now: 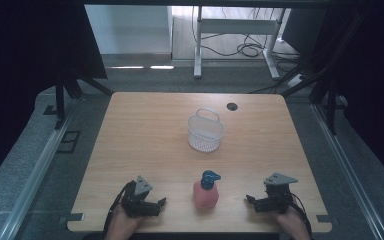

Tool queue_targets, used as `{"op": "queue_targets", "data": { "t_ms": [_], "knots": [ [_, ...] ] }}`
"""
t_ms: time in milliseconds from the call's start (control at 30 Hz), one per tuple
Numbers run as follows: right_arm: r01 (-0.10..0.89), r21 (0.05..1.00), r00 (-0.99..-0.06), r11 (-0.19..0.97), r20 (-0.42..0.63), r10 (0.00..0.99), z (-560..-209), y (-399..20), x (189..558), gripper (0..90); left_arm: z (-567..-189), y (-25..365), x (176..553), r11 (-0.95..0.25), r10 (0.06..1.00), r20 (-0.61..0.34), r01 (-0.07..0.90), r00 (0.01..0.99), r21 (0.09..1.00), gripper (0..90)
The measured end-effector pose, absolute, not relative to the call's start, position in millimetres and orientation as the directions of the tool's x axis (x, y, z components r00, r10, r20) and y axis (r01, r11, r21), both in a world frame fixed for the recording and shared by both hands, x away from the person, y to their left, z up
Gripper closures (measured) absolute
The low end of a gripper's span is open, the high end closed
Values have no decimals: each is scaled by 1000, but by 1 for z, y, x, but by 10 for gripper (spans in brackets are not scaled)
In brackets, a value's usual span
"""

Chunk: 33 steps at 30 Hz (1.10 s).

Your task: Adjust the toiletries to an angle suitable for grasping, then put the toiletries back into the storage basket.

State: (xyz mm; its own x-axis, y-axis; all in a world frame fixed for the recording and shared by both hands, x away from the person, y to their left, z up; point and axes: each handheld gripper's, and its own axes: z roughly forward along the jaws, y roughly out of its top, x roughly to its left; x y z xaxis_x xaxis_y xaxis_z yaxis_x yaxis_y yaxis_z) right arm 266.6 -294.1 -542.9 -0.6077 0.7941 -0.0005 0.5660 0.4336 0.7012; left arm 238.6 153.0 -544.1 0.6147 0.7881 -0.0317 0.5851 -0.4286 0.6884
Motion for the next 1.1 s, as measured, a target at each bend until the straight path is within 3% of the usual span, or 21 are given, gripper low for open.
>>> {"op": "queue_targets", "data": {
  "t_ms": [1100],
  "knots": [
    [565,701,-611,436,0,791,-543,-294,266,0,-543,151,237,-407,812,-34,606,583,683,107]
  ]
}}
